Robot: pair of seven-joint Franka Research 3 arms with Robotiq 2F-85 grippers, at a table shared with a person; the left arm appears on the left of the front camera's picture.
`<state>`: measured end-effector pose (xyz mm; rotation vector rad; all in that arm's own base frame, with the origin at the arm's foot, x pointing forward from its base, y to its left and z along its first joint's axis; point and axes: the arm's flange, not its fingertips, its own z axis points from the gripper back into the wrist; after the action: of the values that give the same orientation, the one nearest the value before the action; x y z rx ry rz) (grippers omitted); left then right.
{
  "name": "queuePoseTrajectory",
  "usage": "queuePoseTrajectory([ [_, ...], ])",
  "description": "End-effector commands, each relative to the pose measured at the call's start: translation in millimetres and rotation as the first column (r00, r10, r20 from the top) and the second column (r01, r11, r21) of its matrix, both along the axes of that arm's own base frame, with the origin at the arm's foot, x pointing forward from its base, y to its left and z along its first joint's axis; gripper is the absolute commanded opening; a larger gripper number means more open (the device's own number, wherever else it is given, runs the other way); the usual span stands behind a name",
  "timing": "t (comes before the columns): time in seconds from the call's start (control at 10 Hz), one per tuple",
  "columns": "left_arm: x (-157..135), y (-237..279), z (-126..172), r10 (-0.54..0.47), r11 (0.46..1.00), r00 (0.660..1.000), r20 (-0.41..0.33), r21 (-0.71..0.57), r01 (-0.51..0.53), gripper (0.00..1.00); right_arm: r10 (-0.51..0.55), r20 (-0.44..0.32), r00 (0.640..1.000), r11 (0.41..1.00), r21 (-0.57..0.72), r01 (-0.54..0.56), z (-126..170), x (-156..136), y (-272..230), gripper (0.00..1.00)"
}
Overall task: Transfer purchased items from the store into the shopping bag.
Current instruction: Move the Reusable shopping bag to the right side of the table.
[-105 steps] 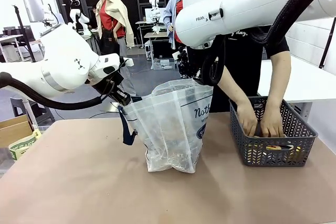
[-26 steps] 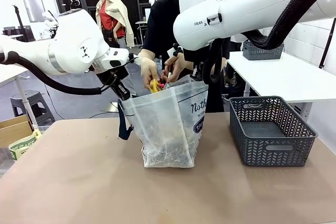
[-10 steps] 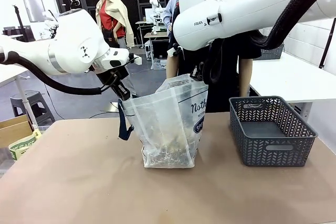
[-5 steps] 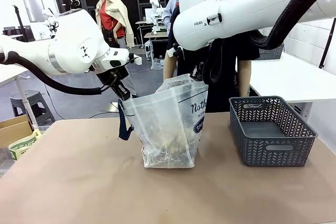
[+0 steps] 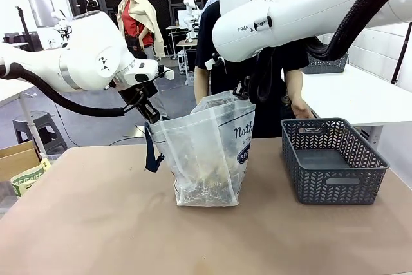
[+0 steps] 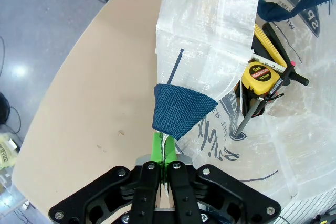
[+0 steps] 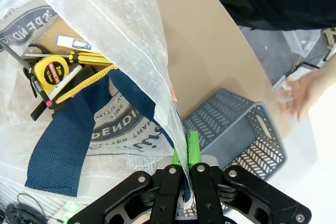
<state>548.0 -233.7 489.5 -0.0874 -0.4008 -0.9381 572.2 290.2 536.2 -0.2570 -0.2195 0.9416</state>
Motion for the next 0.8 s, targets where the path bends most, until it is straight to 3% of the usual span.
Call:
queuePoseTrajectory([
  [0.0,0.7,1.6,0.1,0.003,1.000,1.000,0.001,0.000,-0.003,0.00,0.000,0.004,1.000,1.000,0.001,0.000,1.5,0.3,-1.2,0.00],
  [0.7,0.7,1.6,0.1,0.003,1.000,1.000,0.001,0.000,-0.003,0.00,0.000,0.004,1.000,1.000,0.001,0.000,1.5,0.3,-1.2,0.00],
])
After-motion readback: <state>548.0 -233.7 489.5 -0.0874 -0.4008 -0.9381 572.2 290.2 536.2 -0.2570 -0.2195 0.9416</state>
